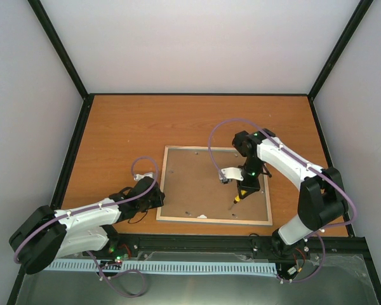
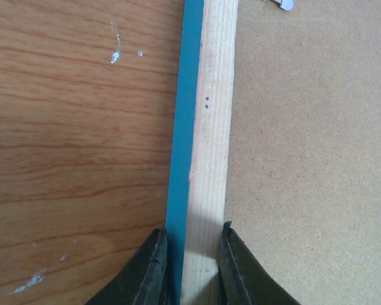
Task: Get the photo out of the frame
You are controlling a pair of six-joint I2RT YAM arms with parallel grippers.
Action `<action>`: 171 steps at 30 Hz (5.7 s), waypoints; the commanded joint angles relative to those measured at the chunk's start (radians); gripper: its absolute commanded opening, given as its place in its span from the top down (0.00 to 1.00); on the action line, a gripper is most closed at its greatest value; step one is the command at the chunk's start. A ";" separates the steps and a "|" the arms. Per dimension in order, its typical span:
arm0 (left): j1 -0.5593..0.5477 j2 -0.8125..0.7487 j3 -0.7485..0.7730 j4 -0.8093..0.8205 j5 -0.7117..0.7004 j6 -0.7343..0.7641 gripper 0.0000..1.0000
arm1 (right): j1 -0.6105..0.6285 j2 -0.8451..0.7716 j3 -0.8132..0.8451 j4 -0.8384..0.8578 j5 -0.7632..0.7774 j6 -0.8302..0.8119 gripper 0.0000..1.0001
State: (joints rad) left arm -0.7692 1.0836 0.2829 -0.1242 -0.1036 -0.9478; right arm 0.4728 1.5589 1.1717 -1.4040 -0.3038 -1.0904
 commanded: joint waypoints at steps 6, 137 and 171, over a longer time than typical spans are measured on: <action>0.002 0.020 -0.031 -0.045 0.001 -0.052 0.99 | 0.035 -0.037 -0.041 -0.056 -0.064 0.001 0.97; -0.249 0.246 0.640 -0.143 0.328 1.228 0.69 | -0.033 -0.358 -0.261 0.584 -0.623 0.373 0.94; -0.029 -0.067 0.272 -0.478 -0.215 -0.079 0.99 | -0.040 -0.403 -0.272 0.645 -0.489 0.439 0.24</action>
State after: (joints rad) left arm -0.8917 1.0561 0.5873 -0.5053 -0.2516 -0.8131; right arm 0.4377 1.1679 0.8948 -0.7532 -0.7921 -0.6323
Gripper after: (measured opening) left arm 0.118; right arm 0.759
